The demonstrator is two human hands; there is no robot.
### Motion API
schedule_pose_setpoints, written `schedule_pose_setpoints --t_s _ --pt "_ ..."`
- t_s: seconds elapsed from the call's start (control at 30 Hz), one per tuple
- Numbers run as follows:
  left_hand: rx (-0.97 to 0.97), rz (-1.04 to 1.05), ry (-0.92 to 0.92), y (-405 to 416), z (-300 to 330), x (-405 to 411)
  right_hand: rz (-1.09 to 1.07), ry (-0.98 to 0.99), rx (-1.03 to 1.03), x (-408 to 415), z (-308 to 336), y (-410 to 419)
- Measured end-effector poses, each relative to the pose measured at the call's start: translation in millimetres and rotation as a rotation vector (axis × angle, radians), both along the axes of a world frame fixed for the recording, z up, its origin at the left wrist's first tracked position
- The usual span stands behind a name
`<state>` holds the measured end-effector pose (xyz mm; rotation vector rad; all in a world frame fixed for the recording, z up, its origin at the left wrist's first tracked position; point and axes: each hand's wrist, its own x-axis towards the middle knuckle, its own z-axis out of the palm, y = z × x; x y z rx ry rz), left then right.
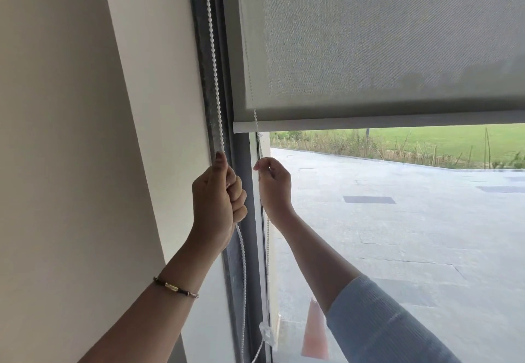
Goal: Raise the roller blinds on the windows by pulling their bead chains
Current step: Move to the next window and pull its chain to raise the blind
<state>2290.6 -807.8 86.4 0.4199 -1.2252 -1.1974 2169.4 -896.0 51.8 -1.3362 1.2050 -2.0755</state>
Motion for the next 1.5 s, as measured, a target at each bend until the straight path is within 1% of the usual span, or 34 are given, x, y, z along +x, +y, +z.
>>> schedule_pose_setpoints --t_s 0.13,0.43,0.7,0.93,1.17,1.5 --pt "0.001 0.017 0.002 2 -4 -4 -0.022 -0.005 -0.001 1 6 -1" --pt "-0.023 0.024 -0.027 5 -14 -9 0.002 -0.03 -0.021 -1 18 -4" --pt "0.014 -0.006 -0.051 10 -31 -12 0.026 -0.034 -0.033 -4 36 -7" --pt "0.043 -0.016 -0.06 11 -27 -16 0.002 0.004 -0.006 -9 28 -8" --pt "0.025 -0.047 -0.018 11 -18 -10 -0.023 0.091 0.021 -14 18 -4" --pt "0.009 -0.033 -0.016 11 -13 -7 -0.007 0.072 -0.011 -15 10 -3"
